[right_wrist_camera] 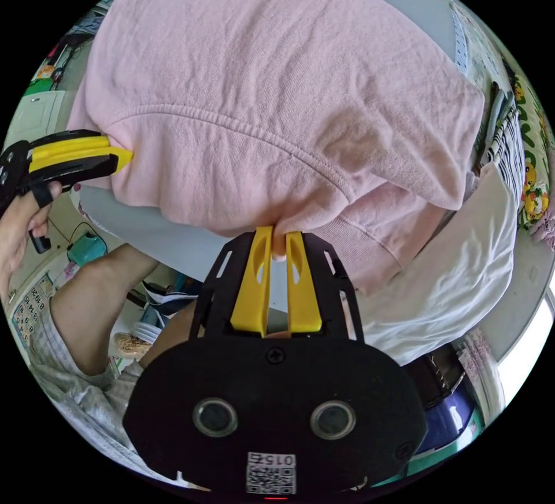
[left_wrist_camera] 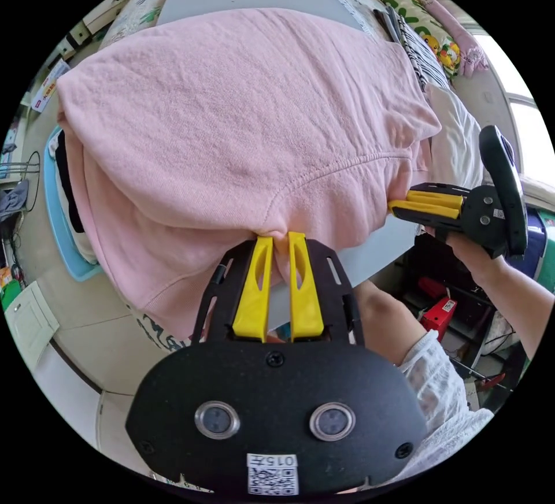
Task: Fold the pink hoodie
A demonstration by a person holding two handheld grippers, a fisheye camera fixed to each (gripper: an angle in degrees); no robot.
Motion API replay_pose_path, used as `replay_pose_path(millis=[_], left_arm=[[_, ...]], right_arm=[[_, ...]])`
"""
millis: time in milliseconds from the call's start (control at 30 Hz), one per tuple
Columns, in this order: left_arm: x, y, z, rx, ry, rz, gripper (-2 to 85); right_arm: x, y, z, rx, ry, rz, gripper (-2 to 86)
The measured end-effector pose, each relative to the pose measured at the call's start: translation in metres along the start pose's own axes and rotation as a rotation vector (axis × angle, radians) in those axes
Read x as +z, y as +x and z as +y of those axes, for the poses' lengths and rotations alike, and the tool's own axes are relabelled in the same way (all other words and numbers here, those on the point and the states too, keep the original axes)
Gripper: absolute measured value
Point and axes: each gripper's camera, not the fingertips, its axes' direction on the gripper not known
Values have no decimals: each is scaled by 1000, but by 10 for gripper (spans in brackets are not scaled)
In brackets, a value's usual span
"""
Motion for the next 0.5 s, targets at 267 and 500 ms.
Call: replay_pose_path(millis=[267,500], left_arm=[[37,-19,-8,-55,-3,61,52],[-23,-41,-35,-101,-27,-98,88]], right_arm=[[1,91,67,130,107,-242,59],[11,229,209,524,269,-470,106]])
